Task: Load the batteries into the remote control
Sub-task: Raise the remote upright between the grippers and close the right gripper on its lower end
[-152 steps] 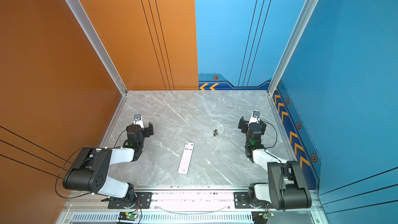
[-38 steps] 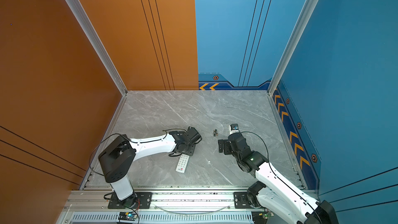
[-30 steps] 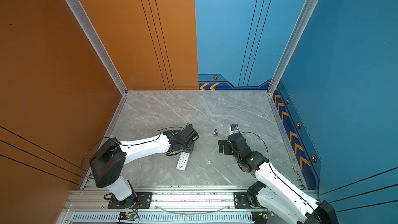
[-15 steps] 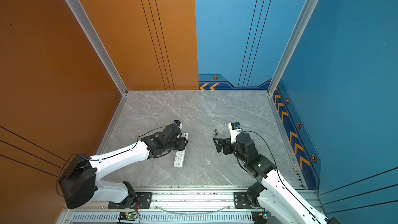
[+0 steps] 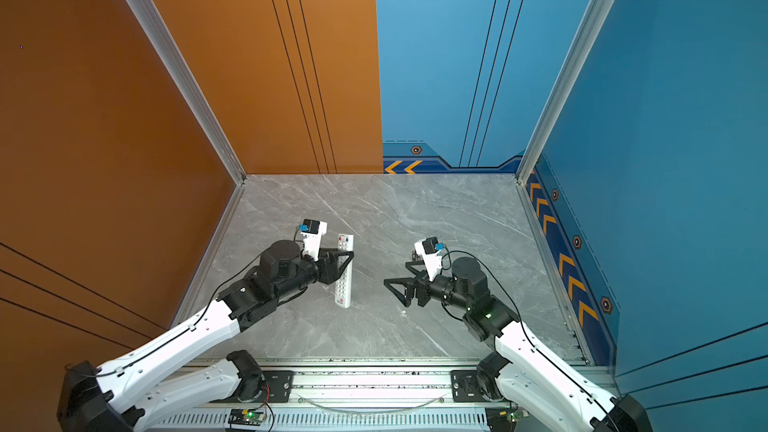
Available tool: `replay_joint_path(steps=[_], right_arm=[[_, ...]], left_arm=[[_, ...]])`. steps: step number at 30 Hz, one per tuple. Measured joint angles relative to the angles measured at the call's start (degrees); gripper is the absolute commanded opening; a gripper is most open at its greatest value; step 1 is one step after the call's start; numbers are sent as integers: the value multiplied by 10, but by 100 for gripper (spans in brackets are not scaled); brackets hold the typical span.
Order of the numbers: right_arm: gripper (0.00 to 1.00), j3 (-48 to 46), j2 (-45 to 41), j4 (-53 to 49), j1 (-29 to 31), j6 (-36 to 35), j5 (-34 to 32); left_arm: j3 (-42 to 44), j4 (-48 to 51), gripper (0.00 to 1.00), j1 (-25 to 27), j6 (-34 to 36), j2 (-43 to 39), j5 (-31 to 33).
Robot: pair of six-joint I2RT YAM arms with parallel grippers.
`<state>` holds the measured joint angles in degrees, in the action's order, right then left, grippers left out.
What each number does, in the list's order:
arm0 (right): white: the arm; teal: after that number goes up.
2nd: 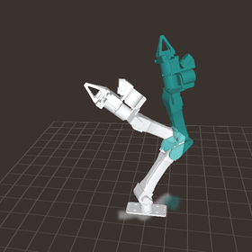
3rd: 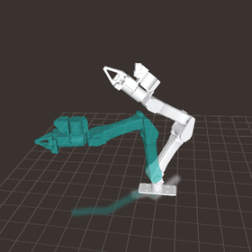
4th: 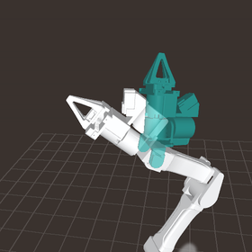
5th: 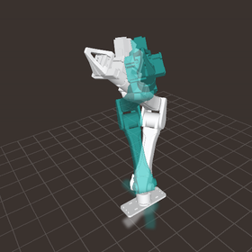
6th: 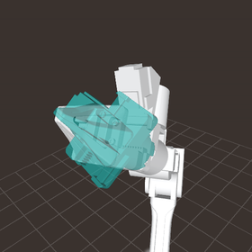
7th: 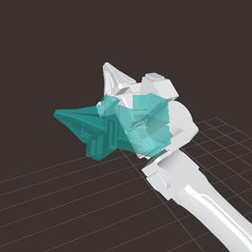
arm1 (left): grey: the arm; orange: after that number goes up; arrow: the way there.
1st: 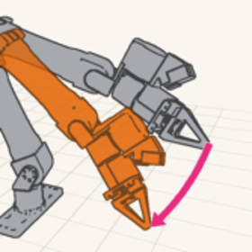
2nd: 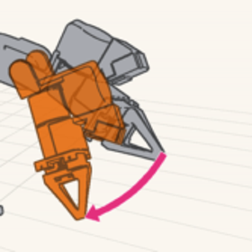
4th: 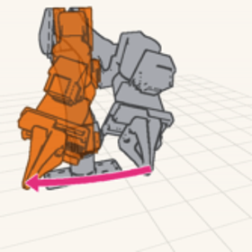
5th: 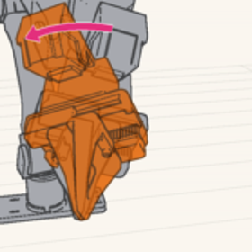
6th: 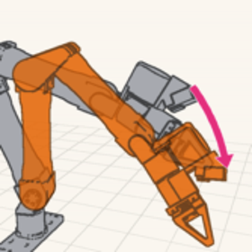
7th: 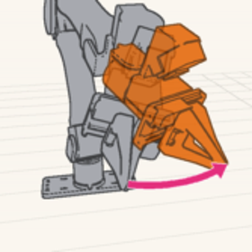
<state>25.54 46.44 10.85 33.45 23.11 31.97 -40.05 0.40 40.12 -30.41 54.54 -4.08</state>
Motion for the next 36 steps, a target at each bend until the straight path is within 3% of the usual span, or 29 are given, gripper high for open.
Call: replay_joint_path(steps=[16,25,36], right_arm=[[100,4,90,152,105,20,40],[100,30,123,174,133,23,41],[93,35,139,189,143,23,54]], left_arm=[[14,-139,0,-1,-14,-29,-143],[14,-170,0,0,-16,-31,-192],[14,-200,0,1,-19,-30,-243]])
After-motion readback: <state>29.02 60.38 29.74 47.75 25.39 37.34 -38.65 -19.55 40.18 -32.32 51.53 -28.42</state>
